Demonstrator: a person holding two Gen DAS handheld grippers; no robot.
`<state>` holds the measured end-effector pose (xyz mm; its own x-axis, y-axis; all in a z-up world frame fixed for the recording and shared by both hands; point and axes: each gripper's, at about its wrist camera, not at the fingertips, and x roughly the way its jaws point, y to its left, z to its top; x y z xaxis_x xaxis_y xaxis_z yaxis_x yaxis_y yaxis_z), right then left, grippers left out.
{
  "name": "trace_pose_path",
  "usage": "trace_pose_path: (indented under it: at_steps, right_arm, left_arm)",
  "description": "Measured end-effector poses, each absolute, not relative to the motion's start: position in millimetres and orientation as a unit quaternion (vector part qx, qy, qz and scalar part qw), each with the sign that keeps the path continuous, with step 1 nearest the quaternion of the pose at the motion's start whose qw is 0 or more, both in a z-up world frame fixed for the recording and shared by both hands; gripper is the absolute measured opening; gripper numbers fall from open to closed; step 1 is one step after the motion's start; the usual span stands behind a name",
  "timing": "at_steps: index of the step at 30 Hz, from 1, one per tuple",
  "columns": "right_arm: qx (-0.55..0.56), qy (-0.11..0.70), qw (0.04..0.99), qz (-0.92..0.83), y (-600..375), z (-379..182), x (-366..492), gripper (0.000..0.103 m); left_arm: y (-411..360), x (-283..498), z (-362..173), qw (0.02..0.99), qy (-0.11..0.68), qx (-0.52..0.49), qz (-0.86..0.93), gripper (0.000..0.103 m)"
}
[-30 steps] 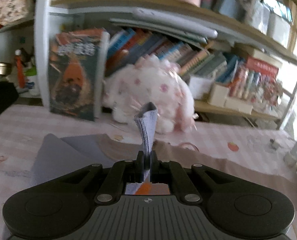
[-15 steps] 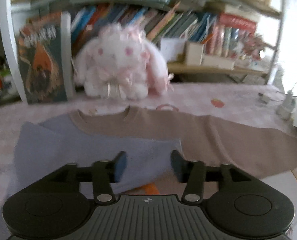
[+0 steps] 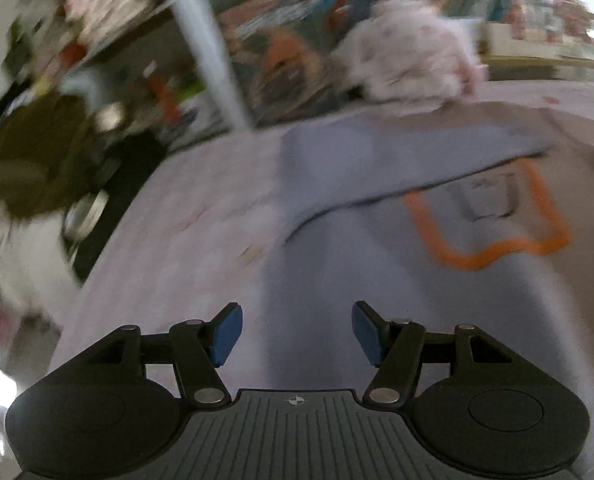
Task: Fold clothes
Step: 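Grasp the lavender side edge with the left gripper and fold it inward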
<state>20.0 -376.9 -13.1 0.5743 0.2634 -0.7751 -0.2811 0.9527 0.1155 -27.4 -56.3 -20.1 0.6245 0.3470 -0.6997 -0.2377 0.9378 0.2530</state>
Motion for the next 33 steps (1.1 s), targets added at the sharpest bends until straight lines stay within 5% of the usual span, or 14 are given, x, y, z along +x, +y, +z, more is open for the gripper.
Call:
trace_pose_path:
  at_steps: [4, 8, 11, 15, 33]
  right_arm:
    - [-0.004, 0.452, 0.884, 0.117, -371, -16, 14, 0.060]
    - [0.011, 0.470, 0.878, 0.092, -368, -21, 5, 0.043]
    - [0.018, 0.468, 0.879, 0.087, -362, -23, 2, 0.027]
    - [0.016, 0.458, 0.884, 0.090, -350, -24, 4, 0.013]
    - [0.008, 0.433, 0.897, 0.084, -317, -26, 0, 0.012]
  left_arm:
    - [-24, -36, -28, 0.892, 0.419, -0.018, 0.170, 0.058]
    - [-2, -43, -33, 0.889, 0.427, -0.096, 0.134, 0.021]
    - [15, -47, -35, 0.883, 0.423, -0.170, 0.112, 0.004]
    - [27, -48, -36, 0.884, 0.412, -0.187, 0.120, 0.003]
    - [50, -45, -37, 0.893, 0.409, -0.144, 0.120, 0.005]
